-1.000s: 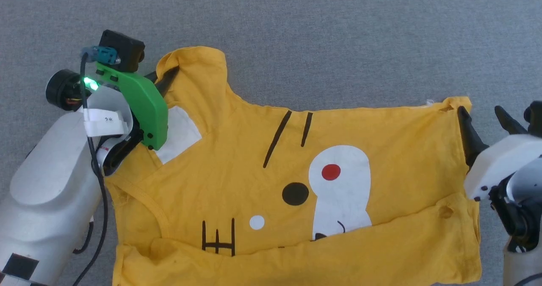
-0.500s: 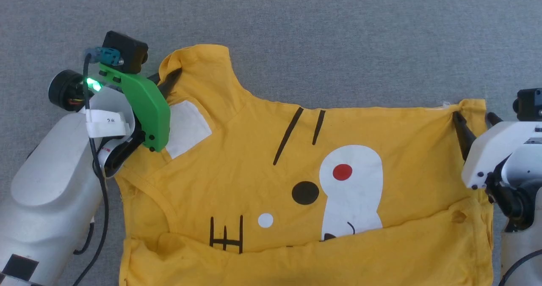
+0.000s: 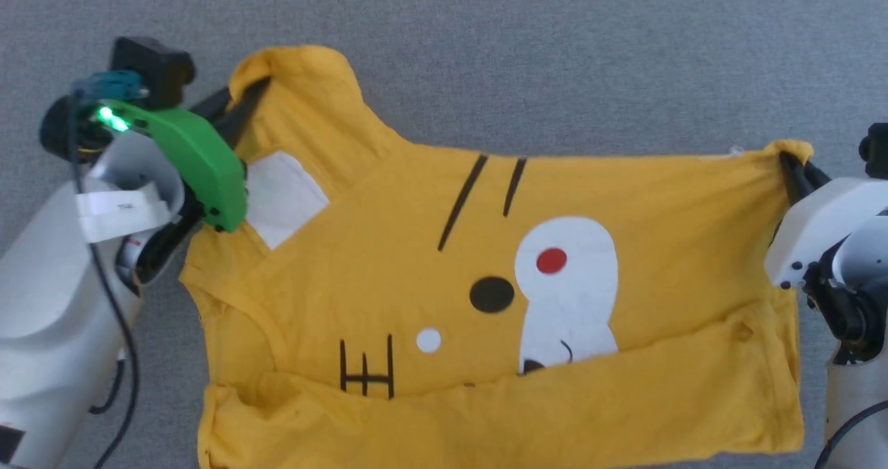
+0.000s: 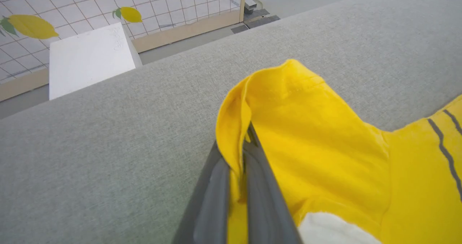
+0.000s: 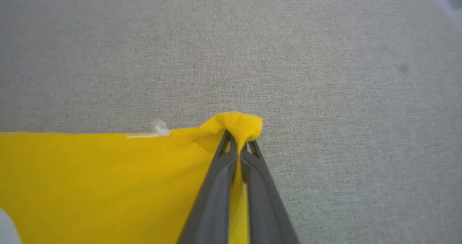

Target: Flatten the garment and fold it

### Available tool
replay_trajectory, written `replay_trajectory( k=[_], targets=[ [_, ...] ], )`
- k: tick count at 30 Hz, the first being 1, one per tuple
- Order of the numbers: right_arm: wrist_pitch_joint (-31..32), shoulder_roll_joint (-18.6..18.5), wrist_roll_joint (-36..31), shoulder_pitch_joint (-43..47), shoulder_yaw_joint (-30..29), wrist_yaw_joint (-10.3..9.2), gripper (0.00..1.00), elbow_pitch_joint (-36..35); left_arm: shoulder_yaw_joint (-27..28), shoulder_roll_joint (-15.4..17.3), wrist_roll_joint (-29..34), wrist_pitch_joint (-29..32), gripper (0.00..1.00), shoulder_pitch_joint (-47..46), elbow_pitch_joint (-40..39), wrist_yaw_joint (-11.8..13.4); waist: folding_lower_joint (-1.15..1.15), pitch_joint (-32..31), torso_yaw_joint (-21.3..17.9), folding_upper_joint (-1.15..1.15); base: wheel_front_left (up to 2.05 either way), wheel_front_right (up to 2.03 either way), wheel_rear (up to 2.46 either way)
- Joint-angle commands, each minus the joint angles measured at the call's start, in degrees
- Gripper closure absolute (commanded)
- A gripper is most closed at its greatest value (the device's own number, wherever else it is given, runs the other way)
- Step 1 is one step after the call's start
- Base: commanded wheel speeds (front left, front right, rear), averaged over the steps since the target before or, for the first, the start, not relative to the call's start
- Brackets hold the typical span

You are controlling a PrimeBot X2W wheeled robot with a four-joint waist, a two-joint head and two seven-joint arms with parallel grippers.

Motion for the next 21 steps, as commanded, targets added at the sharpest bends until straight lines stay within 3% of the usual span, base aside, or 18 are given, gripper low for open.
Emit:
replay_trajectory(
  k=[1, 13, 21],
  targets=[
    [-0.84, -0.24, 0.16, -0.85, 0.08, -0.09, 1.00, -0.56, 1.22, 1.20, -0.68, -1.69, 1.00, 0.89, -0.68, -0.12, 0.00, -0.89, -0.20, 0.00, 0.00, 0.00, 0.00],
    [-3.86, -0.39, 3.74, 4.36, 1.11, -0.09, 1.00, -2.49, 7.13, 7.84, -9.29, -5.92, 1.00, 11.90, -11.33, -0.02, 0.00, -6.54, 0.14, 0.00, 0.00, 0.00, 0.00],
    [-4.11, 0.16, 9.50, 13.68, 0.14, -0.09, 1.00, -7.06, 9.33, 11.26, -17.49, -5.22, 1.00, 27.24, -22.98, 2.97, 0.00, -11.30, 0.59, 0.00, 0.00, 0.00, 0.00]
  ],
)
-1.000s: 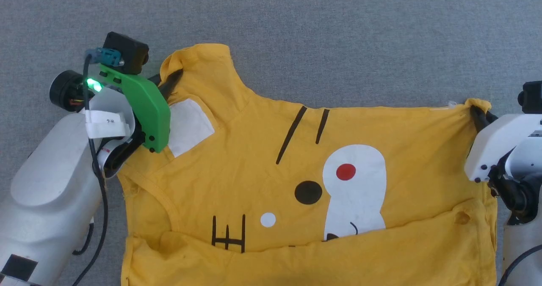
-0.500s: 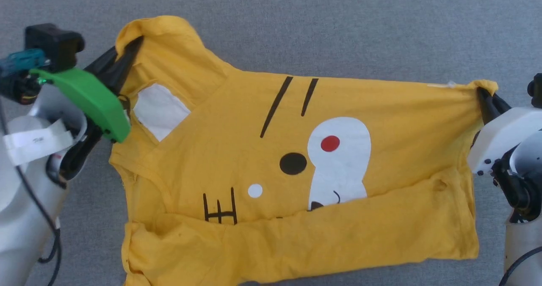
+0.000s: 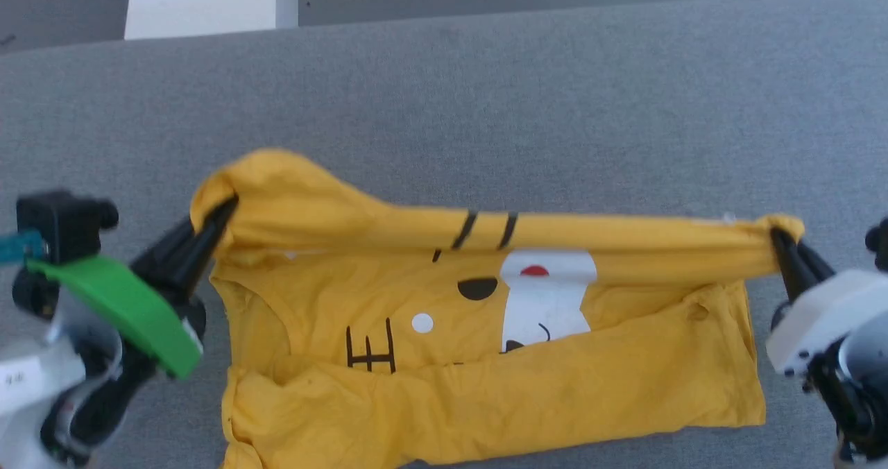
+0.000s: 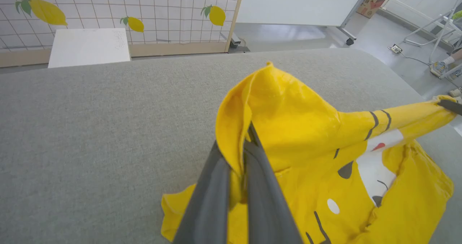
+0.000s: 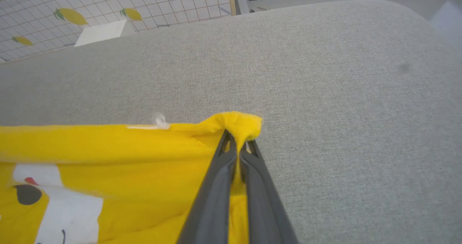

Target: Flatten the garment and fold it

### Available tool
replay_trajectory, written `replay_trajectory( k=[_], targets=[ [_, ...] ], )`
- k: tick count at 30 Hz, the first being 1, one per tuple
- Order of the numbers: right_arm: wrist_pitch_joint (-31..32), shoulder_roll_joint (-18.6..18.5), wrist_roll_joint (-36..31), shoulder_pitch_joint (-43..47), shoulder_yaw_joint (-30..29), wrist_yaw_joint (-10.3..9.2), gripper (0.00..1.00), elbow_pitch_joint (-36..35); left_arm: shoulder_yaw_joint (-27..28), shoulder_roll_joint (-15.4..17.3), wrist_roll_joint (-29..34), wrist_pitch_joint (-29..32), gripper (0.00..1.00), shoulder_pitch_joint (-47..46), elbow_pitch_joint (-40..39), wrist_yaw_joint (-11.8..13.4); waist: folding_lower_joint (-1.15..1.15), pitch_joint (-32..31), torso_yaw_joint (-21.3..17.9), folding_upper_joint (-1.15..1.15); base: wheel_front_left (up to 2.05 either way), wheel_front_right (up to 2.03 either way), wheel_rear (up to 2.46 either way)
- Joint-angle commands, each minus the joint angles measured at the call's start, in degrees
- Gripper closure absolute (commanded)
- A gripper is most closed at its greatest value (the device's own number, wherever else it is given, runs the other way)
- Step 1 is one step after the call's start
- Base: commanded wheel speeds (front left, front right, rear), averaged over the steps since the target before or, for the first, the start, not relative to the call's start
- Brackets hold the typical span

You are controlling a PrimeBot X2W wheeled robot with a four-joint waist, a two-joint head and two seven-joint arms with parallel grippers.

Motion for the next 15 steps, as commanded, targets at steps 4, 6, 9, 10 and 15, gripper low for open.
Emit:
replay_trajectory(
  k=[4, 6, 9, 10, 15],
  targets=[
    [1.49, 0.28, 2.89, 6.49, -1.77, -0.09, 1.00, -2.62, 1.79, 2.36, -3.91, -0.78, 1.00, 9.95, -5.66, 3.21, 0.00, -3.84, 0.48, 0.00, 0.00, 0.00, 0.00],
    [2.59, 0.38, 4.21, 9.29, -2.60, -0.09, 1.00, -3.85, 2.63, 3.26, -5.22, -1.41, 1.00, 14.43, -7.76, 4.87, 0.00, -4.44, 0.55, 0.00, 0.00, 0.00, 0.00],
    [4.38, 0.51, 6.19, 13.18, -3.80, -0.09, 1.00, -5.23, 3.69, 4.02, -7.45, -2.51, 1.00, 20.70, -10.13, 6.65, 0.00, -5.01, 0.68, 0.00, 0.00, 0.00, 0.00],
    [4.87, 0.54, 6.65, 14.19, -4.06, -0.09, 1.00, -5.50, 3.87, 4.10, -8.19, -2.71, 1.00, 22.24, -10.69, 6.94, 0.00, -5.16, 0.76, 0.00, 0.00, 0.00, 0.00],
    [7.05, 0.70, 7.94, 18.09, -4.47, -0.09, 1.00, -5.63, 3.78, 4.51, -10.94, -2.52, 1.00, 28.17, -11.65, 8.10, 0.00, -5.77, 1.08, 0.00, 0.00, 0.00, 0.00]
  ],
)
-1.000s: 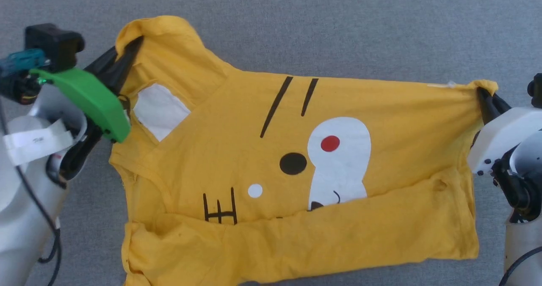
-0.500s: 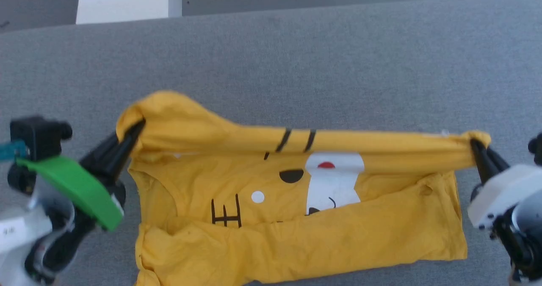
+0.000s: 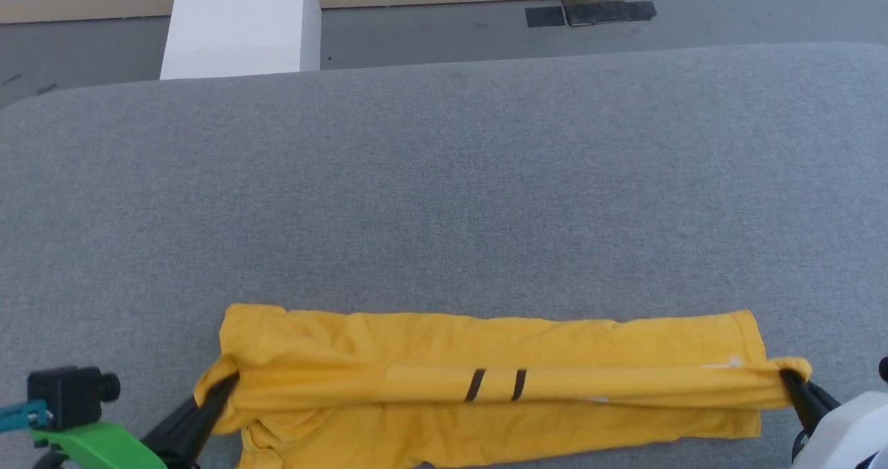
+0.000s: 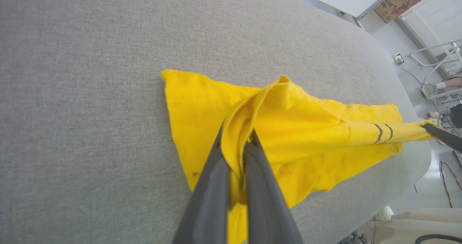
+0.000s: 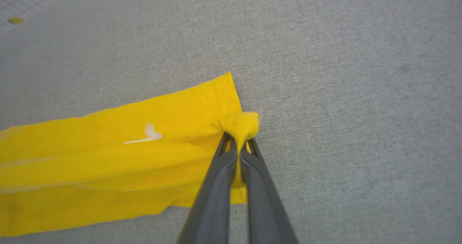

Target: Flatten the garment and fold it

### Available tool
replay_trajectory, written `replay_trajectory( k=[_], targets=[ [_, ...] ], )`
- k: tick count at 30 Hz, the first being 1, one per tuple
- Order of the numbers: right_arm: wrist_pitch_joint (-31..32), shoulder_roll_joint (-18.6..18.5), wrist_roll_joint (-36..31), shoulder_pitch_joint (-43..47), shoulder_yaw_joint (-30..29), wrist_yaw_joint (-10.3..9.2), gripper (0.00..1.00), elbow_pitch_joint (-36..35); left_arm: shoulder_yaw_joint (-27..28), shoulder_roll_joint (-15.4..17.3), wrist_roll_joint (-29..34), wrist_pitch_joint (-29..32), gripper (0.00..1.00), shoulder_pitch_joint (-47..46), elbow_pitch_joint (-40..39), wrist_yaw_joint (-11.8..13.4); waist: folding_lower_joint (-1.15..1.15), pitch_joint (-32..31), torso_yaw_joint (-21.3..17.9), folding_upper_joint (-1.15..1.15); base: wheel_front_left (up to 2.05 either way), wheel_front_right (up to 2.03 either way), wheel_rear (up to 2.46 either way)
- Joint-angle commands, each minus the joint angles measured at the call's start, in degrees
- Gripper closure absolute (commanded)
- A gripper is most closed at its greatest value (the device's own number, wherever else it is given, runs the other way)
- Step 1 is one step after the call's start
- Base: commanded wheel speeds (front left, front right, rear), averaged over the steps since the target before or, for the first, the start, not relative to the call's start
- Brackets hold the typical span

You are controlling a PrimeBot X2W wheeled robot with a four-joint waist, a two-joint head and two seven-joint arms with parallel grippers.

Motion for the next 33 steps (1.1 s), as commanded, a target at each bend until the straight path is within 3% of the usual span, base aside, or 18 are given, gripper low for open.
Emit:
replay_trajectory(
  k=[1, 9, 20, 22, 23, 24, 25, 30, 33],
  targets=[
    [0.28, -0.05, -0.16, 0.65, -0.01, -0.09, 1.00, 0.16, -0.08, 0.57, -0.80, 0.39, 1.00, 1.12, 0.20, 0.43, 0.00, -0.25, 0.13, 0.00, 0.00, 0.00, 0.00],
    [0.13, 0.01, -2.67, -0.37, 2.75, -0.09, 1.00, 5.16, -4.91, -1.71, -0.41, 4.52, 1.00, -0.93, 4.55, 0.05, 0.00, -1.46, 0.53, 0.00, 0.00, 0.00, 0.00],
    [-1.25, -0.27, -5.27, -4.75, 4.72, -0.09, 0.97, 15.60, -10.90, -7.73, 0.62, 10.84, 1.00, -9.62, 18.47, -1.10, 0.00, -1.55, 0.69, 0.00, 0.00, 0.00, 0.00],
    [-1.57, -0.42, -5.76, -5.37, 4.79, -0.09, 0.53, 17.09, -11.27, -8.52, 0.80, 11.05, 0.73, -10.66, 20.73, -1.33, 0.00, -1.42, 0.60, 0.00, 0.00, 0.00, 0.00],
    [-1.77, -0.42, -5.88, -5.68, 4.80, -0.09, 0.00, 17.67, -11.41, -8.86, 0.93, 10.98, 0.54, -11.11, 21.64, -1.56, 0.00, -1.38, 0.53, 0.00, 0.00, 0.00, 0.00],
    [-1.88, -0.42, -5.88, -5.85, 4.82, -0.09, 0.00, 18.00, -11.46, -9.15, 0.99, 10.84, 0.37, -11.38, 22.21, -1.75, 0.00, -1.38, 0.47, 0.00, 0.00, 0.00, 0.00],
    [-1.92, -0.40, -5.56, -5.97, 4.78, -0.09, 0.00, 18.17, -11.28, -9.63, 0.71, 10.44, 0.04, -11.54, 22.61, -1.97, 0.00, -1.44, 0.42, 0.00, 0.00, 0.00, 0.00],
    [0.91, -0.55, -2.95, -4.23, 4.28, -0.09, 0.00, 14.36, -9.57, -9.66, 0.30, 7.54, 0.00, -10.40, 21.69, -1.96, 0.00, -2.01, 0.20, 0.00, 0.00, 0.00, 0.00],
    [4.36, -0.55, 0.08, -1.73, 2.71, -0.09, 0.00, 8.37, -7.43, -9.01, 0.55, 3.77, 0.00, -8.16, 18.71, -1.14, 0.00, -2.82, -0.04, 0.00, 0.00, 0.00, 0.00]
  ],
)
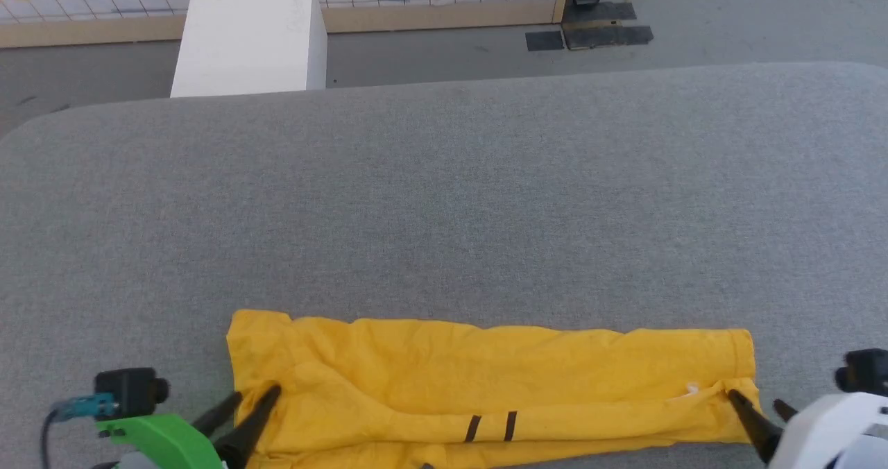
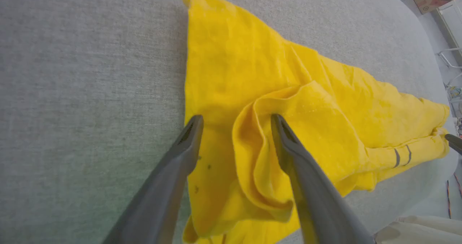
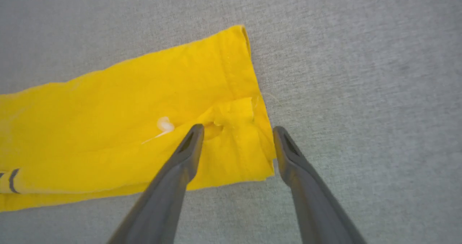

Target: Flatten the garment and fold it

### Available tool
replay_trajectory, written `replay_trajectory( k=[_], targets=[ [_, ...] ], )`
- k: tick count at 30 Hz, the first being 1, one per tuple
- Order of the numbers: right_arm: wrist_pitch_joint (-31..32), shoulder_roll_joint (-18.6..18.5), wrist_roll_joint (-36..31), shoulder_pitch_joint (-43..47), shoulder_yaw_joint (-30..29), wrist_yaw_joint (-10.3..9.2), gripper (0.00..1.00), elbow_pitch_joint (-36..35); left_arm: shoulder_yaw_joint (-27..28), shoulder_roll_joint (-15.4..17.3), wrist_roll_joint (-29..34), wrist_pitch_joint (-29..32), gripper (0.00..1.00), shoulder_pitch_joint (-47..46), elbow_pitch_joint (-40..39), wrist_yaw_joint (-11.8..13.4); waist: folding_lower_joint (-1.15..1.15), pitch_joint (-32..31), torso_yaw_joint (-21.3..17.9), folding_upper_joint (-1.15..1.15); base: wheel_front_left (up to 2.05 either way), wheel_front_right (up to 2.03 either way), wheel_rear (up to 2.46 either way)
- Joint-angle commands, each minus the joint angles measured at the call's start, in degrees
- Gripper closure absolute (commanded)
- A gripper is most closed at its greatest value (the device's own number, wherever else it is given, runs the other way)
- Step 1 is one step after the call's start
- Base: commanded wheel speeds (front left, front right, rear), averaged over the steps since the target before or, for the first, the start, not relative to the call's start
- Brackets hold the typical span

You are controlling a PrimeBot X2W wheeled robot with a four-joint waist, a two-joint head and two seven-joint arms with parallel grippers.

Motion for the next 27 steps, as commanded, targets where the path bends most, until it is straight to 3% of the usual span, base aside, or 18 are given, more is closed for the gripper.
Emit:
replay_trajectory(
  k=[1, 8, 12, 16, 22, 27],
  targets=[
    [0.85, -0.22, 1.24, 1.29, -0.96, -0.09, 0.00, -2.68, 1.24, 0.50, 0.24, -2.26, 0.00, 1.40, -1.38, 0.58, 0.00, -0.63, -0.20, 0.00, 0.00, 0.00, 0.00],
    [-1.26, -1.20, 1.46, 5.18, -4.29, -0.09, 0.00, -14.75, 7.06, -0.28, 6.04, -16.66, 0.00, 6.61, -8.52, 5.69, 0.00, -3.24, -0.37, 0.00, 0.00, 0.00, 0.00],
    [-6.81, -1.27, 0.72, 6.38, -3.00, -0.09, 0.00, -14.68, 10.01, -2.60, 11.21, -21.37, 0.00, 8.27, -10.60, 9.07, 0.00, -4.63, -0.19, 0.00, 0.00, 0.00, 0.00],
    [-10.78, -1.12, 0.22, 7.79, -1.43, -0.09, 0.00, -11.23, 14.61, -6.69, 19.17, -22.22, 0.00, 9.20, -12.94, 10.88, 0.00, -5.52, 0.30, 0.00, 0.00, 0.00, 0.00],
    [-15.48, -1.89, -2.07, 7.59, -1.36, -0.09, 0.00, -4.41, 20.95, -14.63, 34.75, -22.27, 0.00, 11.83, -16.89, 8.48, 0.00, -5.23, 1.62, 0.00, 0.00, 0.00, 0.00],
    [-17.45, -2.77, -3.50, 5.73, -1.09, -0.09, 0.00, 0.52, 21.87, -19.12, 39.74, -22.28, 0.00, 13.53, -14.87, 4.40, 0.00, -4.12, 3.09, 0.00, 0.00, 0.00, 0.00]
  ],
)
